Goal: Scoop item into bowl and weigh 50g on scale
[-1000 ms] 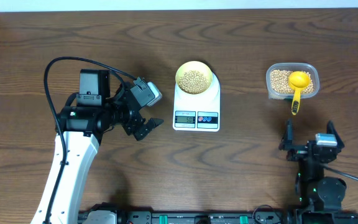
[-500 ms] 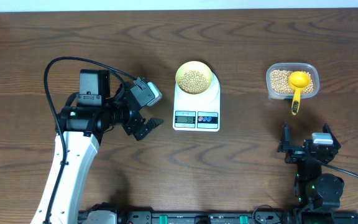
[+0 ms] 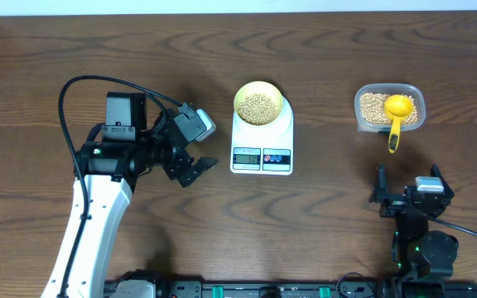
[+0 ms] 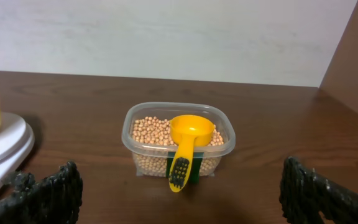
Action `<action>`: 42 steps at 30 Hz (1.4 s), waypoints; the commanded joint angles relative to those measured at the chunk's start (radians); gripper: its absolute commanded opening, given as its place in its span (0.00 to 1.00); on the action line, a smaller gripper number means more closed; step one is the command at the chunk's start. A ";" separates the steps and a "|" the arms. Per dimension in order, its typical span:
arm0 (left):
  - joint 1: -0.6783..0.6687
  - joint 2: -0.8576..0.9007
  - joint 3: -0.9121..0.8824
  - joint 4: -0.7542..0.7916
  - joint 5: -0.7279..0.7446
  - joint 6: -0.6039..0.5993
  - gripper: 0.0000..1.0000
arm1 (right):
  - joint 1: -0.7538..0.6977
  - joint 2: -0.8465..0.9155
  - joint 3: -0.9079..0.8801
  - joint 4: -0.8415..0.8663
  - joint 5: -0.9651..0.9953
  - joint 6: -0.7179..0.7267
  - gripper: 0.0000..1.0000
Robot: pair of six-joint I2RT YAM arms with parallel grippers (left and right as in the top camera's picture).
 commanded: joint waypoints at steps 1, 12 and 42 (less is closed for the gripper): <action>0.005 0.007 0.000 0.000 -0.005 0.016 0.97 | 0.008 -0.007 -0.002 -0.004 0.008 -0.010 0.99; 0.005 0.007 0.000 0.000 -0.005 0.016 0.98 | 0.008 -0.007 -0.002 -0.004 0.008 -0.010 0.99; 0.005 0.001 0.000 0.001 -0.038 0.017 0.98 | 0.008 -0.007 -0.002 -0.004 0.008 -0.010 0.99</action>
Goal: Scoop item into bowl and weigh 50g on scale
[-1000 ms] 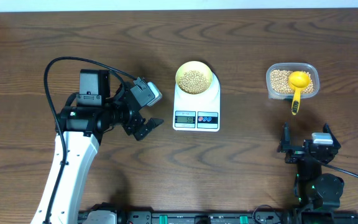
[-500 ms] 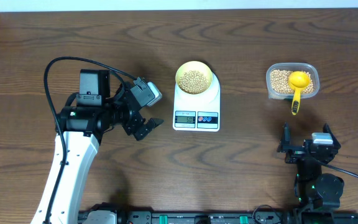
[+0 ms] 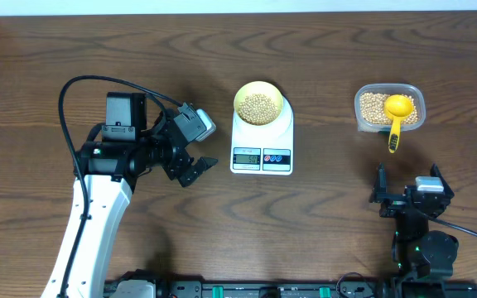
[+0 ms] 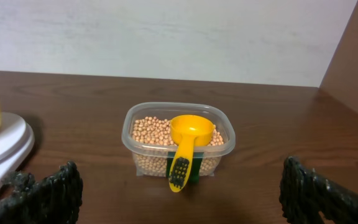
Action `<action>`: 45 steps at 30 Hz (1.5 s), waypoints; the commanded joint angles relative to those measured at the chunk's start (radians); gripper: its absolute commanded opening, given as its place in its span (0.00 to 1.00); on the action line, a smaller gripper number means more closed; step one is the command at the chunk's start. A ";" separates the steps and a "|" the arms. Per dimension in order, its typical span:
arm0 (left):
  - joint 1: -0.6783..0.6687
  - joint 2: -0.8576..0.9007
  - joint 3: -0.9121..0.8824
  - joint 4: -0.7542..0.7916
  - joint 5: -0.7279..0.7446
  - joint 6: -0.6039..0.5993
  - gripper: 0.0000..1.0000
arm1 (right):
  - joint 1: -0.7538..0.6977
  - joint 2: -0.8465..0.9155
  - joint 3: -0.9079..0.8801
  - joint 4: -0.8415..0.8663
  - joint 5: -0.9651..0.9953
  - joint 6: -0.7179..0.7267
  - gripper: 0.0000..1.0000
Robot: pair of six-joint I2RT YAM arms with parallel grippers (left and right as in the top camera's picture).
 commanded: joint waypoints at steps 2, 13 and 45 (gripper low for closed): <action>0.005 -0.004 0.000 0.017 -0.079 0.016 0.98 | 0.008 -0.007 -0.001 -0.004 0.008 -0.010 0.99; 0.005 -0.193 -0.145 0.237 -0.236 -0.316 0.98 | 0.008 -0.007 -0.001 -0.004 0.008 -0.010 0.99; 0.005 -1.113 -0.939 0.749 -0.477 -0.642 0.98 | 0.008 -0.007 -0.001 -0.004 0.008 -0.010 0.99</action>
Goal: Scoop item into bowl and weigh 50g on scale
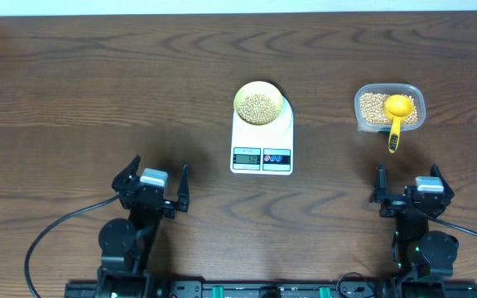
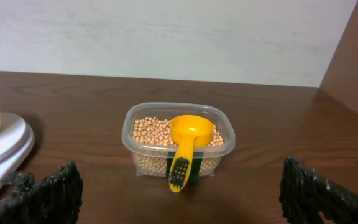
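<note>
A yellow bowl (image 1: 258, 103) filled with beans sits on the white scale (image 1: 262, 149) at the table's middle. To the right stands a clear container of beans (image 1: 369, 108), also seen in the right wrist view (image 2: 148, 134). A yellow scoop (image 1: 397, 108) rests in it, handle hanging over the near rim (image 2: 180, 168). My left gripper (image 1: 153, 180) is parked open at the front left. My right gripper (image 1: 410, 184) is parked open at the front right, well short of the container (image 2: 179, 205), nothing between its fingers.
The scale's display (image 1: 247, 158) faces the front edge. Brown wooden table (image 1: 98, 74) all round. A pale wall lies beyond the far edge (image 2: 166, 37). Black cables run from both arm bases along the front edge.
My left arm was stretched out with its gripper just left of the scale; now it is folded back at the front left, gripper open. Bowl, scale, scoop and right arm are unchanged.
At both earlier moments my left gripper hung open beside the scale's left side, the filled bowl on the scale and the scoop lying in the container. Now the left arm rests at its base like the right one.
</note>
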Action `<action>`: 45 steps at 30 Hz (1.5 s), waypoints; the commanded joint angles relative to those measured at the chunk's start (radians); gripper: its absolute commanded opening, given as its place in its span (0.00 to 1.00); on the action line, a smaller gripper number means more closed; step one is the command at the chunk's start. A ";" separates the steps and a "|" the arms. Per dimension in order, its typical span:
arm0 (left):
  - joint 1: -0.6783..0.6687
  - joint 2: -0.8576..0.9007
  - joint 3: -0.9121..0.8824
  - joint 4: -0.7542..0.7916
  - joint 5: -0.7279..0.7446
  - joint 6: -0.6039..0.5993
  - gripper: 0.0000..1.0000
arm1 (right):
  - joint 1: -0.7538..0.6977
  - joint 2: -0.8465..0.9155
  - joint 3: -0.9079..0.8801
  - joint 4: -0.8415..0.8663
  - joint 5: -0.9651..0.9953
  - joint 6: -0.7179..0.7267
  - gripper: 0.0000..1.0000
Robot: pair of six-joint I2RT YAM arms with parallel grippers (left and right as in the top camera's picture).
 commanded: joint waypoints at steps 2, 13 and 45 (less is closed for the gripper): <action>0.005 -0.068 -0.043 0.003 -0.013 -0.008 0.98 | 0.008 -0.006 -0.001 -0.004 0.008 -0.010 0.99; 0.005 -0.170 -0.130 0.010 -0.032 -0.008 0.98 | 0.008 -0.006 -0.001 -0.004 0.008 -0.010 0.99; 0.005 -0.182 -0.129 -0.058 -0.040 -0.008 0.98 | 0.008 -0.006 -0.001 -0.004 0.008 -0.010 0.99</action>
